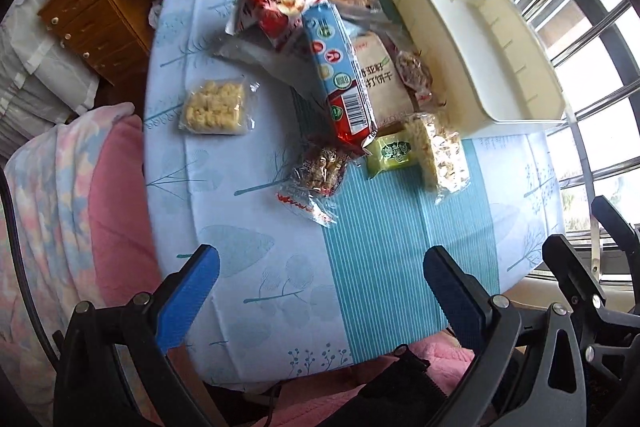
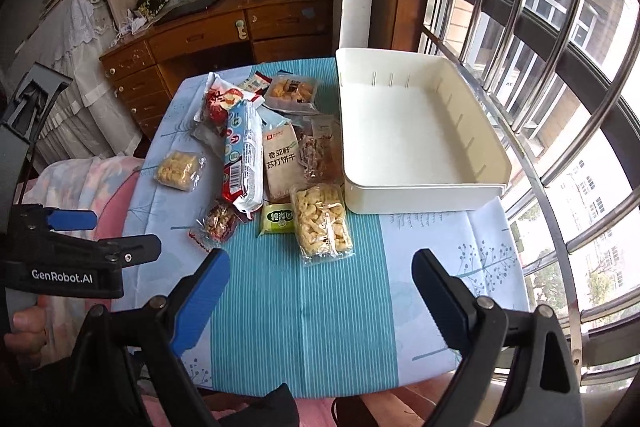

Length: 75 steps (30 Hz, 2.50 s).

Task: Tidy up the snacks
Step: 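Grasp the clear puffed-snack bag with right tool while left tool grasps the small red-edged snack bag, then carry both bags over the white tray and open both tools to drop them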

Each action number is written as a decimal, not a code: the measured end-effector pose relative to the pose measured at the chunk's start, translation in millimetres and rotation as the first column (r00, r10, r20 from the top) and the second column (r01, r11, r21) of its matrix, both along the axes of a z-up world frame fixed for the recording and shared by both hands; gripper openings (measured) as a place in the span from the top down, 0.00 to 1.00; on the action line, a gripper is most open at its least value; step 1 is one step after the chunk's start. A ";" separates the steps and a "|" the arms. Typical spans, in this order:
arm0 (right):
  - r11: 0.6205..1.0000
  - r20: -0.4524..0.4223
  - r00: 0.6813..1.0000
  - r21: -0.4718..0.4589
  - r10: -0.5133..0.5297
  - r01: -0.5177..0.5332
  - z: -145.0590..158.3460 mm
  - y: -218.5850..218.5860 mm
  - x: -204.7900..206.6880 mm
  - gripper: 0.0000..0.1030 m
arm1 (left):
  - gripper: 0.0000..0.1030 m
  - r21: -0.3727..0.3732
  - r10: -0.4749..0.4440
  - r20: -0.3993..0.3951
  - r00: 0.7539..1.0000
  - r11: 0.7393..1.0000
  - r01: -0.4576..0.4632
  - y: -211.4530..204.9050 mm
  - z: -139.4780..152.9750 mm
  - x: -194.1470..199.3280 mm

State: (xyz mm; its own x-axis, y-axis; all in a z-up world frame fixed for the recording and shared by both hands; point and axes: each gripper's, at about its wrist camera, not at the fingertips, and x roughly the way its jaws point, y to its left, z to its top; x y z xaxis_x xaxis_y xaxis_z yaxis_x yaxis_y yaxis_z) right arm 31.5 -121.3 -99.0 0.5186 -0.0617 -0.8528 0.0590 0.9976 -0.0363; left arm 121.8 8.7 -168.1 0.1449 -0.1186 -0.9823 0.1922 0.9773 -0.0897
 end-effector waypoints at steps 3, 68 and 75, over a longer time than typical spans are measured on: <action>1.000 -0.049 0.999 0.012 0.021 -0.021 -12.4 -6.5 15.8 0.10 | 0.01 0.029 0.000 -0.048 0.999 1.000 0.001 -7.2 -20.8 17.7; 0.991 -0.141 0.981 0.004 0.130 -0.130 -103.6 10.2 48.3 0.40 | 0.60 -0.090 0.014 0.023 1.000 0.996 -0.012 16.8 -25.4 6.7; 0.990 -0.034 0.990 -0.011 0.139 -0.140 -68.2 34.1 29.0 0.40 | 0.60 -0.228 0.006 0.193 0.981 0.973 0.039 25.1 29.2 -8.0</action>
State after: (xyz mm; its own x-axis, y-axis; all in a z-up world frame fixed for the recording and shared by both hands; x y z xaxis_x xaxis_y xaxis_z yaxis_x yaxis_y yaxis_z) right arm 60.5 -87.2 -167.3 0.4946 -0.0020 -0.8691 -0.0820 0.9954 -0.0490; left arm 113.8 33.7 -138.9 0.3238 -0.3417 -0.8823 0.2433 0.9312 -0.2713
